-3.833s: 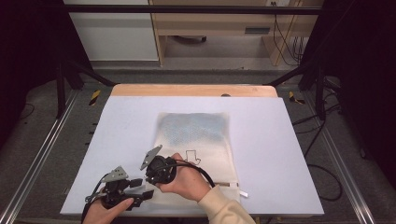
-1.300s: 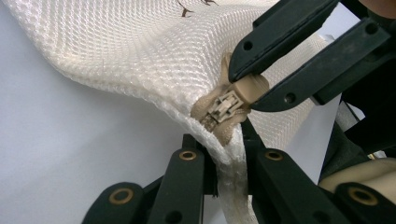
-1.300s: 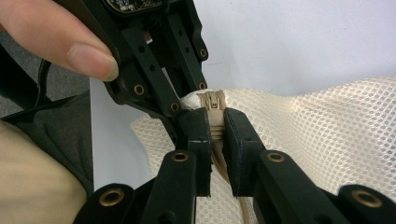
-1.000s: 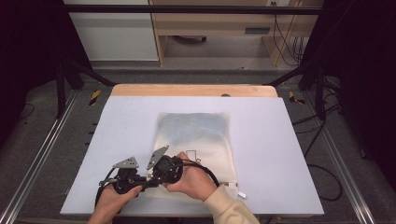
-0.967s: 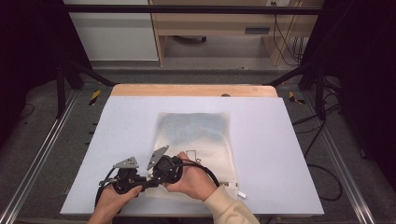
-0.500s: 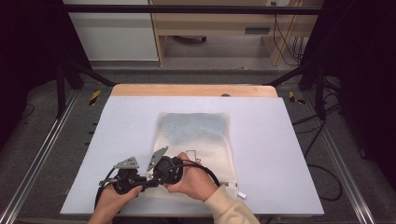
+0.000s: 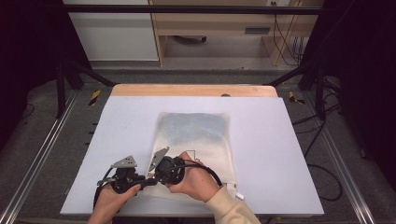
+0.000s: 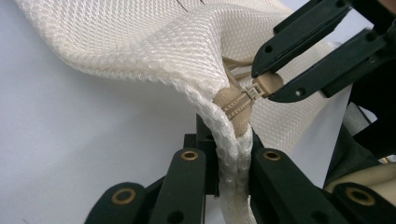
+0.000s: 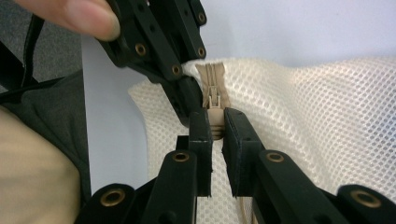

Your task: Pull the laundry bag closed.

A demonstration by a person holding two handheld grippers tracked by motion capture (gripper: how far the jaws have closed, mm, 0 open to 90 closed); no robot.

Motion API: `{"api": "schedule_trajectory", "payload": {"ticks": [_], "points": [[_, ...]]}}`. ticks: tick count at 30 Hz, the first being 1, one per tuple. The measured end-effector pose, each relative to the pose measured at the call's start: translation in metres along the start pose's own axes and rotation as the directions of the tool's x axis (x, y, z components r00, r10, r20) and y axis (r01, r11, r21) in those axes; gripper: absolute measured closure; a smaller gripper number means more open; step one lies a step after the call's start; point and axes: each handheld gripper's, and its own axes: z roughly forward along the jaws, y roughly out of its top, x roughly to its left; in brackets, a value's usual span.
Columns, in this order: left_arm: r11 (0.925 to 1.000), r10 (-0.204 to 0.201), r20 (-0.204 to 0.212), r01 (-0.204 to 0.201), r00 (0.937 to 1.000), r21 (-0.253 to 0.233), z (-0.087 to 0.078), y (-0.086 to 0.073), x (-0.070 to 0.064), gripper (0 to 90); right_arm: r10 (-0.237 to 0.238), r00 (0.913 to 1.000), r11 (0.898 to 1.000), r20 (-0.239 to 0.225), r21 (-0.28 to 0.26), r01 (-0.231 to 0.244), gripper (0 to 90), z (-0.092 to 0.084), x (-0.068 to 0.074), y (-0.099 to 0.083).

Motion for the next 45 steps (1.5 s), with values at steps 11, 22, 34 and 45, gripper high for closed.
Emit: {"api": "schedule_trajectory", "payload": {"ticks": [11,22,34,45], "points": [[1.0,0.008,0.005,-0.008,1.0,-0.003,0.0,0.001,-0.001,84.9,0.035,0.9994,0.999,-0.006,0.021,-0.035,82.2,0.0,-0.009,-0.015],[0.9996,0.026,-0.01,-0.026,0.9996,-0.007,0.002,0.0,-0.005,84.8,0.037,0.9993,0.999,-0.01,-0.002,-0.037,82.0,-0.003,-0.009,-0.018],[0.9997,0.026,-0.016,-0.026,0.9995,-0.004,0.004,-0.001,-0.008,84.7,0.027,0.9996,1.0,-0.004,0.003,-0.027,82.0,-0.003,-0.008,-0.019],[0.9995,0.031,-0.013,-0.031,0.9994,-0.01,0.003,0.0,-0.01,84.7,0.02,0.9998,1.0,-0.007,-0.005,-0.02,82.0,-0.006,-0.008,-0.02]]}}
